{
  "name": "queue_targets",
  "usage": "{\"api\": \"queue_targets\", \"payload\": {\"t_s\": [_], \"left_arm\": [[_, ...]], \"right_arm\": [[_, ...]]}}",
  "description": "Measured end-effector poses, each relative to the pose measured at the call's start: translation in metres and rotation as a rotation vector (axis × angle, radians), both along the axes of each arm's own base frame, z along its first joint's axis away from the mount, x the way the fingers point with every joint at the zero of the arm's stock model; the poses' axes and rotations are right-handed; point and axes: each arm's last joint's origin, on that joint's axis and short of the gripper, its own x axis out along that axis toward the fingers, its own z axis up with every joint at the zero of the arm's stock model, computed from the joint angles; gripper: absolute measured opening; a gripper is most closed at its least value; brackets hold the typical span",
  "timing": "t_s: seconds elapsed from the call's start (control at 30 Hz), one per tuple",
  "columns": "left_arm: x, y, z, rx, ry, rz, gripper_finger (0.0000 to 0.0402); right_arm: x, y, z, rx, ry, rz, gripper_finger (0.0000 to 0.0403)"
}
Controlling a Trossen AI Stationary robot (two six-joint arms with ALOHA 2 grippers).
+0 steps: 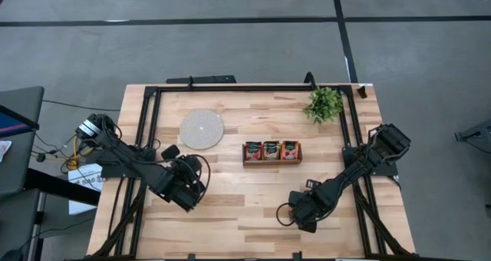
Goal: Pick & Place Tea
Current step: Put the red tea bag into the left section of the wooden organizer
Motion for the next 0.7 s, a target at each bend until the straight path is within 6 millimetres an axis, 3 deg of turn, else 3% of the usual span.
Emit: {"api": "queue_targets", "payload": {"t_s": [0.6, 0.7], "left_arm": [[0.0059, -0.0039, -0.0007, -0.041, -0.059, -0.007, 0.0115], [0.0096, -0.0067, -0.001, -0.066, -0.067, -0.046, 0.0115]], "right_arm": [[-0.0012, -0.0011, 0.0001, -0.01, 0.009, -0.035, 0.001], [-0.0024, -0.0021, 0.0046, -0.01, 0.001, -0.065, 0.0006]]}}
